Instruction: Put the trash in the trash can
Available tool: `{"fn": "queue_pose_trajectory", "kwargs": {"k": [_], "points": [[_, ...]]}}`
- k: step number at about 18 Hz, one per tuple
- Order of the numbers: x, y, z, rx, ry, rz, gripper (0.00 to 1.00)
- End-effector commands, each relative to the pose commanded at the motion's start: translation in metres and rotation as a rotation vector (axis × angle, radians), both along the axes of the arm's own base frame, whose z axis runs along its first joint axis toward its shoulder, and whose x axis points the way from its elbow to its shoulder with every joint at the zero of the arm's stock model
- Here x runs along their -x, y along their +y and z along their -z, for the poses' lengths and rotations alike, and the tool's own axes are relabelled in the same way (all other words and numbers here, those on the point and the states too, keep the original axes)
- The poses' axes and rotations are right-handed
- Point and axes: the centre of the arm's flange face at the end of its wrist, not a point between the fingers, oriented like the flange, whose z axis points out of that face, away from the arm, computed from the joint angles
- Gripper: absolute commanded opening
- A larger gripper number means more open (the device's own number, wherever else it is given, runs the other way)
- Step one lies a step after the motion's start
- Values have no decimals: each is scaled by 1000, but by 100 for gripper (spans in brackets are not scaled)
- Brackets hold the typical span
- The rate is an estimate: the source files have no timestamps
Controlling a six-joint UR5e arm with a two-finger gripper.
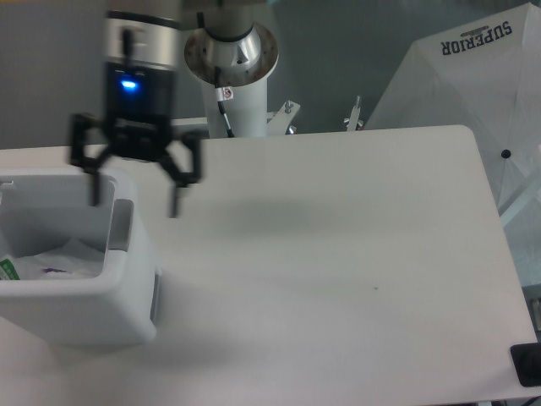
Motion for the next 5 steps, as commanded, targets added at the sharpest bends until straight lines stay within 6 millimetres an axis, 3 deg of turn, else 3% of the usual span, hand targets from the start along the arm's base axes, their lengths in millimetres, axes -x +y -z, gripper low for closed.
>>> {"fn": "queue_pose_trajectory", "kwargs": {"k": [3,5], "points": [[24,-9,10,36,33,12,100],[27,-11,13,45,33,4,100]]}}
